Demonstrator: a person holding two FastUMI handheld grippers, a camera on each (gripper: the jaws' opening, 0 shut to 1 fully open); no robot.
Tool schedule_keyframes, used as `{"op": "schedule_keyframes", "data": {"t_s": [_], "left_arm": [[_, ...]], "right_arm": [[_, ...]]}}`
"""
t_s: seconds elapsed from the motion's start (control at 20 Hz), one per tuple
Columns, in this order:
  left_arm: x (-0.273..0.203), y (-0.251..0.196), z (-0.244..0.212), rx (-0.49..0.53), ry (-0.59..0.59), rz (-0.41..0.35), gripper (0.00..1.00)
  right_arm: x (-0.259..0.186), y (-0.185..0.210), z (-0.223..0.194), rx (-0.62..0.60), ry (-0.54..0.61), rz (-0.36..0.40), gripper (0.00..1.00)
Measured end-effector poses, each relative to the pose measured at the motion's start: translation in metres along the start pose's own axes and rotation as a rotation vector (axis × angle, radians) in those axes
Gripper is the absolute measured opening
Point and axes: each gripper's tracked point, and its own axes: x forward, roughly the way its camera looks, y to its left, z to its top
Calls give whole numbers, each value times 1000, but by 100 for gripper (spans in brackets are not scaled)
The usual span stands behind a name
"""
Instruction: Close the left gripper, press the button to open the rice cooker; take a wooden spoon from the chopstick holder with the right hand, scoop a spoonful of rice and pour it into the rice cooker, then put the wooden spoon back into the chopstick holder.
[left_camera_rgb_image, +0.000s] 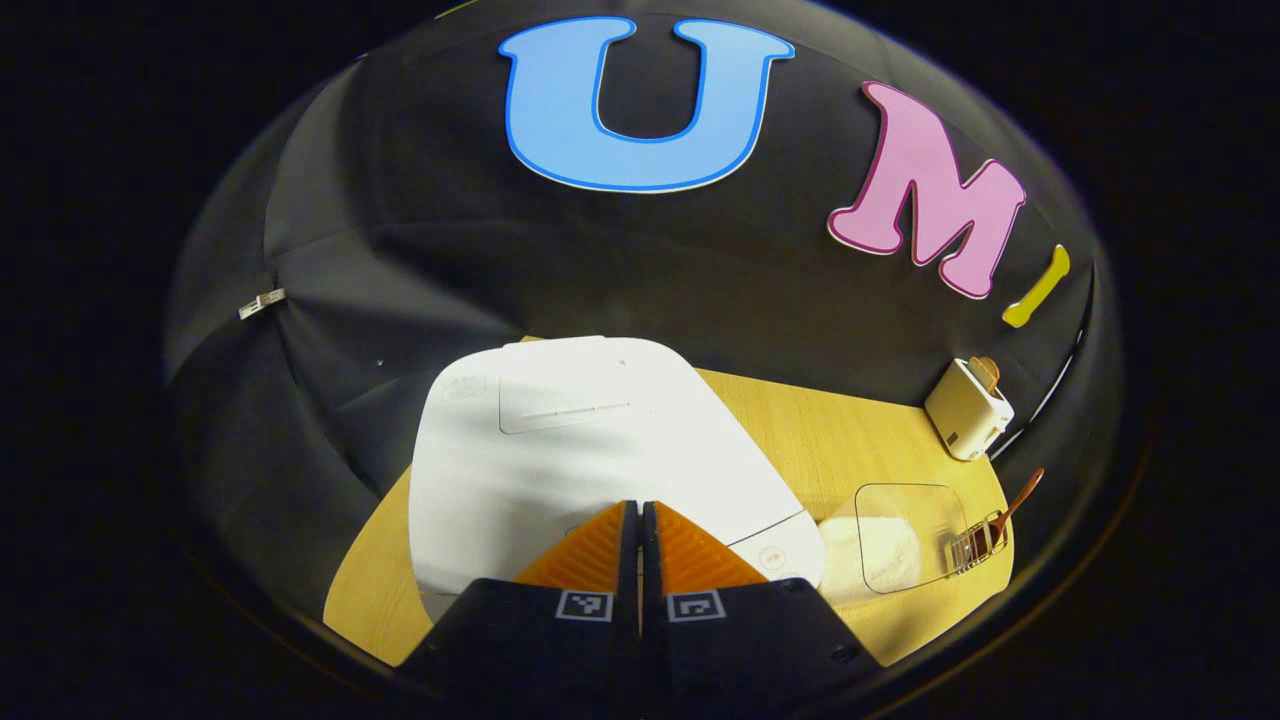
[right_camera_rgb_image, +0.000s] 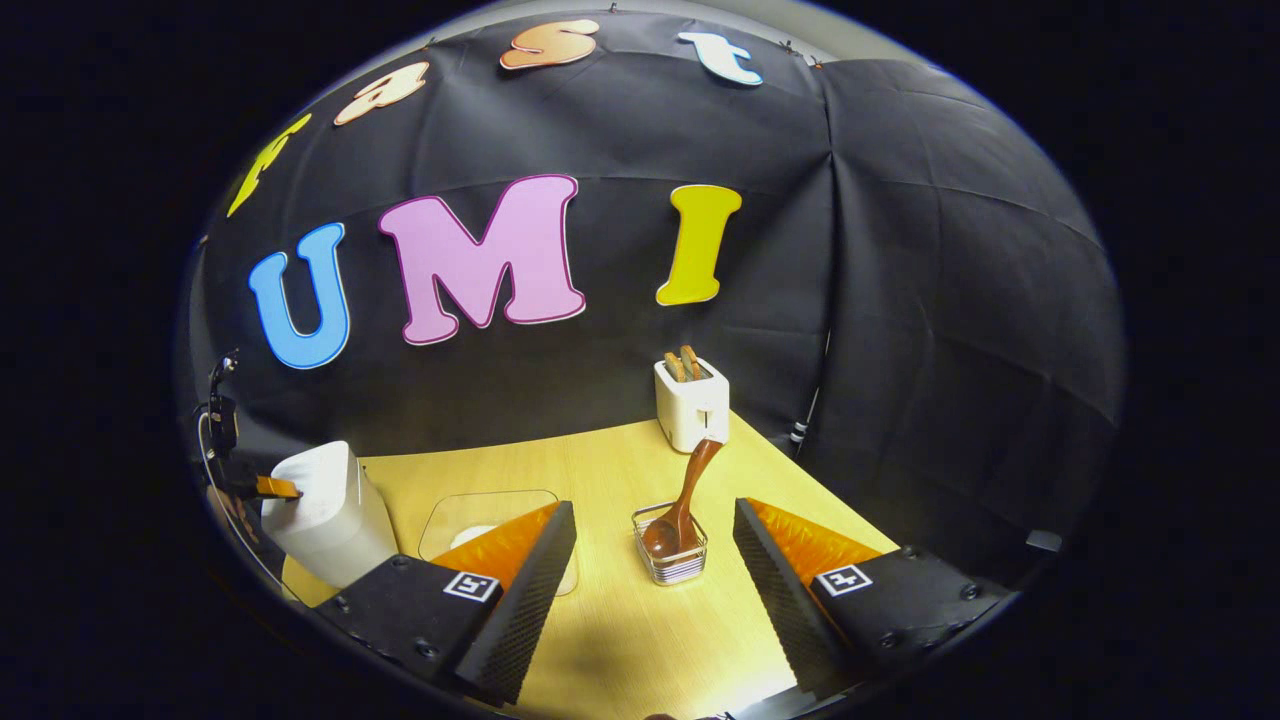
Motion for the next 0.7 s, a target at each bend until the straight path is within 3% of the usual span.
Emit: {"op": "schedule_keyframes", "data": {"t_s": [0.35,0.7], "left_arm": [[2,0,-2,0,16,11,6],[-42,-7,59,94,-196,62,6]], "right_arm": [[8,11,-4,3,16,39,98],[17,-3,-4,32,24,39,98]]}}
